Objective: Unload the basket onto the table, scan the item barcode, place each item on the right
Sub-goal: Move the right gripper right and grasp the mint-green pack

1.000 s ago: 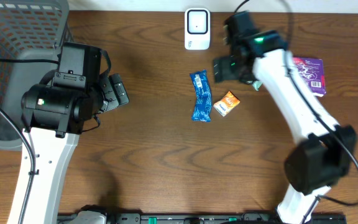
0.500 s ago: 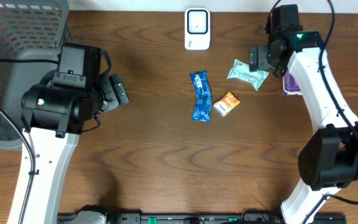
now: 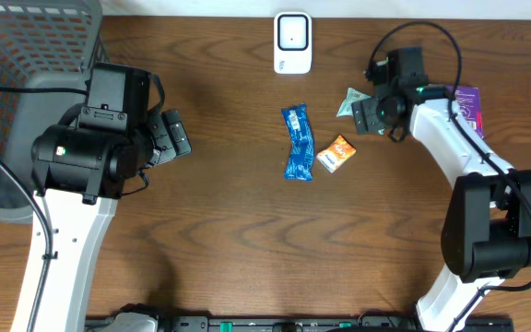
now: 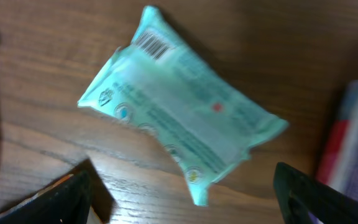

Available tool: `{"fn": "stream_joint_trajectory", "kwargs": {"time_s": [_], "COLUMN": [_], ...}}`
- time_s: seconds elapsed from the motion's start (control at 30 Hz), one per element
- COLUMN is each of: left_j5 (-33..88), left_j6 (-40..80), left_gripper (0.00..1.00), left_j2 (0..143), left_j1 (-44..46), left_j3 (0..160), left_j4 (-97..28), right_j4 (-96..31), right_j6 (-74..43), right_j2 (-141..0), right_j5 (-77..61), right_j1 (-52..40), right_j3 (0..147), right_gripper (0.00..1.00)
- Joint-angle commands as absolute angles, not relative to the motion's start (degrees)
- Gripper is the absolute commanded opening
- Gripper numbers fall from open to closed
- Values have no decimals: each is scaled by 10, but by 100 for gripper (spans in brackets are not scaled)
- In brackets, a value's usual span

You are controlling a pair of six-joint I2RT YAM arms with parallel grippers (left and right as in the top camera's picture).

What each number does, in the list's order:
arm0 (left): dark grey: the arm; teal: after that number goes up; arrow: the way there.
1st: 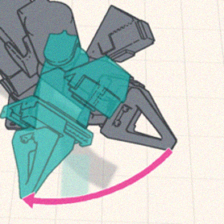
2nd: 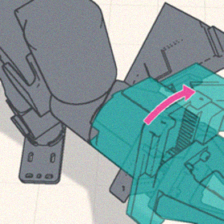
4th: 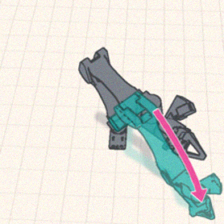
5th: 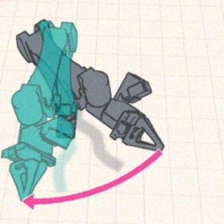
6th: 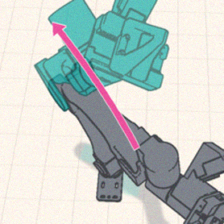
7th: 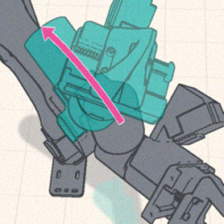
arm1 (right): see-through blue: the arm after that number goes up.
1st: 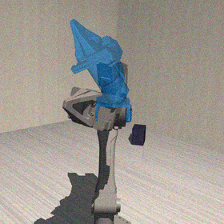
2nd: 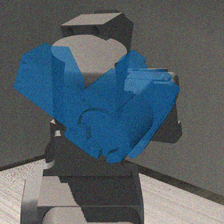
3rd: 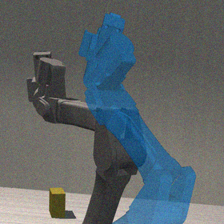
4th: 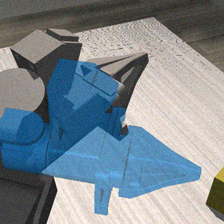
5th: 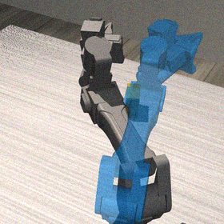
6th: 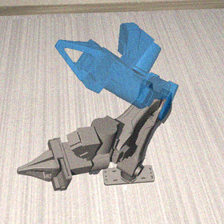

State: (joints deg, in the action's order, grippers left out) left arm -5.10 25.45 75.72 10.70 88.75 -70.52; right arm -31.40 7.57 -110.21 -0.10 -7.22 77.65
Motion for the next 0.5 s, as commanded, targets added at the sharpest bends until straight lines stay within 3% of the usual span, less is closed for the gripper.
{"fn": "stream_joint_trajectory", "kwargs": {"time_s": [0.0, 0.23, 0.47], "left_j5": [-61, -61, -61], "left_j6": [251, 251, 251], "left_gripper": [98, 98, 98], "left_j2": [753, 753, 753], "left_j1": [105, 105, 105], "left_j3": [891, 891, 891], "left_j4": [-707, -707, -707], "right_j4": [-299, -227, -142], "right_j6": [120, 140, 198], "right_j2": [-1110, -1110, -1111], "right_j5": [-14, 106, 119], "right_j1": [-89, -111, -115], "right_j3": [754, 706, 671], "right_gripper": [87, 79, 83]}}
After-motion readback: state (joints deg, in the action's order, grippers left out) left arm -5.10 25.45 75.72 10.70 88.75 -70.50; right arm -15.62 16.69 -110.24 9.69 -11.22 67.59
